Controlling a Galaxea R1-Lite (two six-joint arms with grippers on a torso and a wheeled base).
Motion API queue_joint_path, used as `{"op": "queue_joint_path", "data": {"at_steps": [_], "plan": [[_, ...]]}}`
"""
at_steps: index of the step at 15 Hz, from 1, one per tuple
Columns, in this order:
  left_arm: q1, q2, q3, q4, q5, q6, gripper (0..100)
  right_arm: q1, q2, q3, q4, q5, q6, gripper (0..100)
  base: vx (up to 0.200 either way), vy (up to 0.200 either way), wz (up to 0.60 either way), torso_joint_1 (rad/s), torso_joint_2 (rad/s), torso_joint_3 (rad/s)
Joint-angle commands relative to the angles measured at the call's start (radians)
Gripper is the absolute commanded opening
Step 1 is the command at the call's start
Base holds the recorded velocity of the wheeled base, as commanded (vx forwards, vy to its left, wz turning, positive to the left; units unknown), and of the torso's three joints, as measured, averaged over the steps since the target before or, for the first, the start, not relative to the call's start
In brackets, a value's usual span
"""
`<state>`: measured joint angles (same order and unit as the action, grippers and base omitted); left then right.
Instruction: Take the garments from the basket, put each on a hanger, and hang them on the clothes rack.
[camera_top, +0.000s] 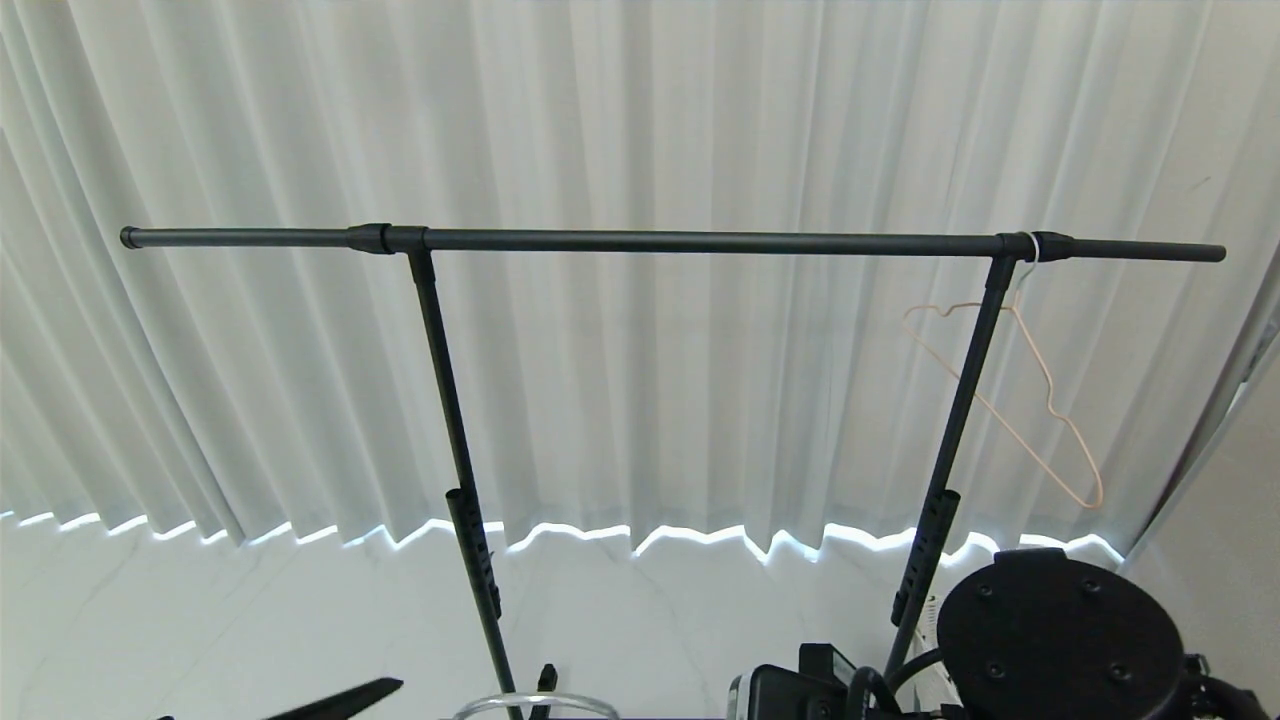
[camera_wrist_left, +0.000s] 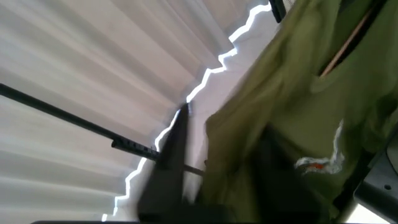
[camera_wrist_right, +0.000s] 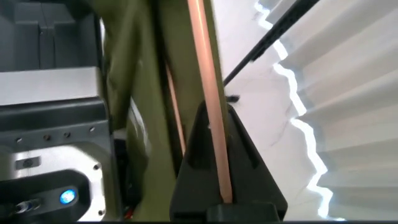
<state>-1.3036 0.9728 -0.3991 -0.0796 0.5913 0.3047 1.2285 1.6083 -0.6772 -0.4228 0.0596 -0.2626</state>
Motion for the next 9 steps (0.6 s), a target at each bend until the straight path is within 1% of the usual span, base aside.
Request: {"op": "queue_joint_path", "data": {"at_steps": [1,4,6,9], "plan": [[0.004,0.001,0.006,0.001,0.001,0.001,100,0.000,-0.010,0.001,-0.005,0.000,-0.012,0,0.000,0.000,0.00,0.000,0.00,0.000],[0.010,-0.006,0.022,0.001,0.001,-0.007,100,-0.001,-0.047,0.004,-0.004,-0.007,-0.017,0,0.000,0.000,0.00,0.000,0.00,0.000],[0.032,-0.014,0.033,0.001,0.001,-0.007,100,-0.003,-0.071,0.015,-0.002,-0.021,-0.017,0,0.000,0.000,0.00,0.000,0.00,0.000],[0.107,-0.028,0.056,0.001,0.001,-0.001,100,-0.004,-0.120,0.064,-0.004,-0.026,-0.017,0,0.000,0.000,0.00,0.000,0.00,0.000]]}}
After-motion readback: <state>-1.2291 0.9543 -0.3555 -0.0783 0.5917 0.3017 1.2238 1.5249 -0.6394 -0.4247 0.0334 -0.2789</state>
